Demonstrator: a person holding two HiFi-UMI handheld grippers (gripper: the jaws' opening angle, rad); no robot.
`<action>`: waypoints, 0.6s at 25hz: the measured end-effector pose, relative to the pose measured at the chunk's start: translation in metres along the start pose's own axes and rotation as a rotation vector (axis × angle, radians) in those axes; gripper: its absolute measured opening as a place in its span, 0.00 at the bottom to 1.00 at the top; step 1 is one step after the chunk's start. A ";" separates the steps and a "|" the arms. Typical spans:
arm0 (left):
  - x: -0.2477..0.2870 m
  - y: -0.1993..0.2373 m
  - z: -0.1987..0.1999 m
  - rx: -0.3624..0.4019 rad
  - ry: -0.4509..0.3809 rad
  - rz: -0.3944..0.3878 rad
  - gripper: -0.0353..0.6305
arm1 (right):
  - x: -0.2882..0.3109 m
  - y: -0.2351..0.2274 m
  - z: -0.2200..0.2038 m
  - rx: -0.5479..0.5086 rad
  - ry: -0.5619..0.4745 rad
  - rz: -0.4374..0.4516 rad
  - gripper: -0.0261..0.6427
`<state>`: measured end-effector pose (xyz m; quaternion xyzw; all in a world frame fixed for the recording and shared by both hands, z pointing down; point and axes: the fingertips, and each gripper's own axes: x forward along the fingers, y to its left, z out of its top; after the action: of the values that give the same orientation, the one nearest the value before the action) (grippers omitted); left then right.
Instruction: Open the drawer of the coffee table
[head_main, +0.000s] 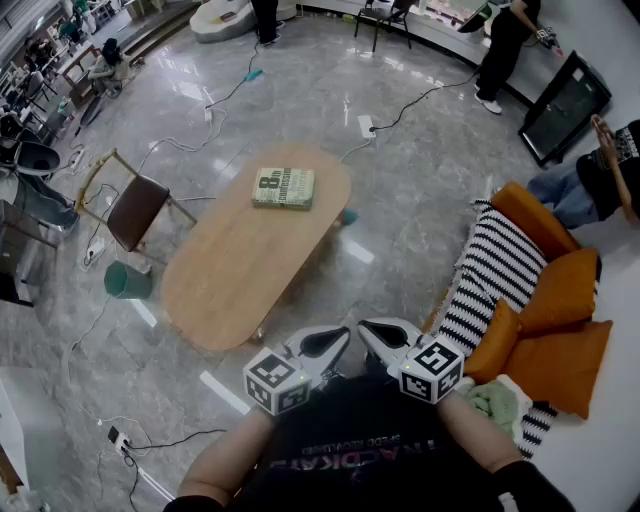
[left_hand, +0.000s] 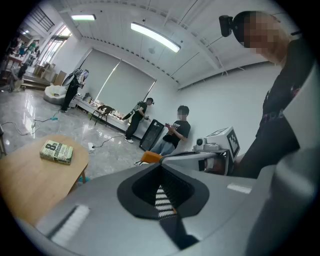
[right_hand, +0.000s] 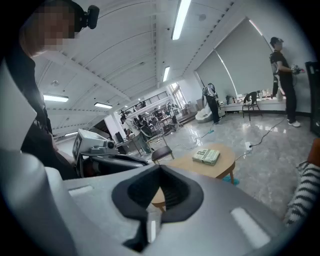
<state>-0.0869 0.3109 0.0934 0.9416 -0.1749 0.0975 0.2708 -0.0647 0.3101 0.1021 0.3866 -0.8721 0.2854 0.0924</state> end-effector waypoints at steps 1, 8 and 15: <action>0.000 0.001 0.000 -0.001 -0.002 0.002 0.06 | 0.001 0.000 -0.001 -0.001 0.001 0.001 0.04; 0.002 0.005 0.000 -0.010 -0.004 -0.005 0.06 | 0.007 -0.003 0.000 -0.002 0.011 0.013 0.04; 0.003 0.007 -0.003 -0.001 0.001 -0.011 0.06 | 0.009 -0.002 0.002 -0.010 0.006 0.028 0.04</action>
<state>-0.0870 0.3060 0.0999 0.9423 -0.1695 0.0963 0.2720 -0.0693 0.3025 0.1041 0.3729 -0.8787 0.2834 0.0927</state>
